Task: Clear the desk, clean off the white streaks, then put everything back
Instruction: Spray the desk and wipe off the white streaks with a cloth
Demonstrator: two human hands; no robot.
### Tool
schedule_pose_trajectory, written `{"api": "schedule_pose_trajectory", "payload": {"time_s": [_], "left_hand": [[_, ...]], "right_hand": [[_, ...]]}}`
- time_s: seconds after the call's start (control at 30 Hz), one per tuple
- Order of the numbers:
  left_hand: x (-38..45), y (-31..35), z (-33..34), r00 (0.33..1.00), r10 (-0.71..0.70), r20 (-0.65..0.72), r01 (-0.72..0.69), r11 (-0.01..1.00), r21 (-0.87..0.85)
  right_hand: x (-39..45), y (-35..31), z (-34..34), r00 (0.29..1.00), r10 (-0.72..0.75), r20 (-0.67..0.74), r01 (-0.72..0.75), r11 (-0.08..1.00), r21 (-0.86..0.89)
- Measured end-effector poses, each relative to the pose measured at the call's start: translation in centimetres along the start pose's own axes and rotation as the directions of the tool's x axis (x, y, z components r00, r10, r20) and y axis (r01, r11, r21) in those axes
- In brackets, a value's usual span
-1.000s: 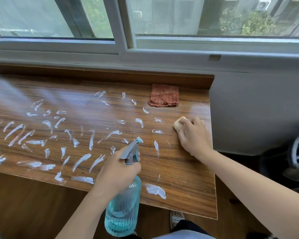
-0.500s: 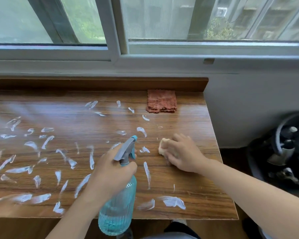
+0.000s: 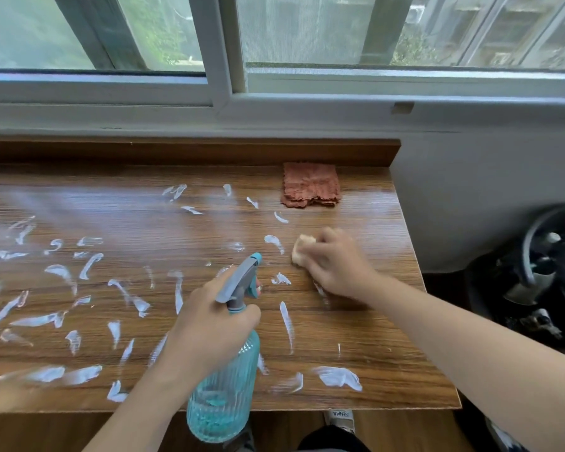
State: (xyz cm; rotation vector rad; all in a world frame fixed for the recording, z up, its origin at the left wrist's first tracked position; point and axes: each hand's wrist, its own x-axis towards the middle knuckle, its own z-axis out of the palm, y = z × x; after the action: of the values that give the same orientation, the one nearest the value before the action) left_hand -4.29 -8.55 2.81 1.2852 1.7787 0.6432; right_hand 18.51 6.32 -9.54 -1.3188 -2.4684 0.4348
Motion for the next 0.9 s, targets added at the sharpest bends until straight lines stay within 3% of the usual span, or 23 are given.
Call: {"api": "schedule_pose_trajectory", "payload": {"time_s": [0.07, 0.13, 0.2, 0.3, 0.4, 0.5, 0.57, 0.63, 0.77, 0.9], "left_hand": [[0.1, 0.1, 0.3, 1.000, 0.001, -0.008, -0.001, 1.000, 0.007], [0.1, 0.3, 0.5, 1.000, -0.003, -0.019, 0.003, 1.000, 0.000], [-0.1, 0.4, 0.7, 1.000, 0.002, -0.027, -0.002, 1.000, -0.012], [-0.7, 0.6, 0.8, 1.000, 0.002, -0.029, -0.002, 1.000, -0.027], [-1.1, 0.7, 0.9, 1.000, -0.005, -0.031, 0.005, 1.000, -0.025], [-1.1, 0.5, 1.1, 0.999, -0.018, -0.034, 0.018, 1.000, -0.017], [-1.1, 0.4, 1.2, 0.999, -0.026, -0.039, 0.026, 1.000, -0.010], [-1.1, 0.3, 1.3, 0.999, -0.028, -0.047, 0.028, 1.000, -0.007], [-1.3, 0.4, 1.4, 0.999, -0.019, -0.047, 0.020, 1.000, 0.004], [-1.5, 0.5, 1.6, 0.998, -0.036, -0.042, 0.036, 0.999, 0.017]], "right_hand": [[-3.6, 0.2, -0.4, 0.992, -0.117, 0.039, 0.114, 0.991, 0.073], [-4.4, 1.0, -1.0, 0.988, -0.138, 0.075, 0.132, 0.988, 0.086], [-2.1, 1.8, -1.2, 0.996, -0.078, 0.032, 0.077, 0.997, 0.022], [3.6, 1.9, -1.1, 0.990, 0.113, -0.085, -0.118, 0.991, -0.062], [5.5, 0.7, -0.7, 0.975, 0.216, -0.059, -0.221, 0.971, -0.094], [1.1, -0.7, -0.8, 1.000, -0.006, 0.006, 0.006, 0.999, -0.051], [-3.4, -0.8, -1.0, 0.980, -0.176, 0.090, 0.174, 0.984, 0.025], [-6.7, -0.5, -1.5, 0.966, -0.223, 0.133, 0.212, 0.973, 0.091], [-3.8, 0.8, -1.4, 0.995, -0.070, 0.073, 0.070, 0.998, -0.005], [2.3, 1.1, -1.2, 0.958, 0.278, -0.067, -0.284, 0.953, -0.108]]}}
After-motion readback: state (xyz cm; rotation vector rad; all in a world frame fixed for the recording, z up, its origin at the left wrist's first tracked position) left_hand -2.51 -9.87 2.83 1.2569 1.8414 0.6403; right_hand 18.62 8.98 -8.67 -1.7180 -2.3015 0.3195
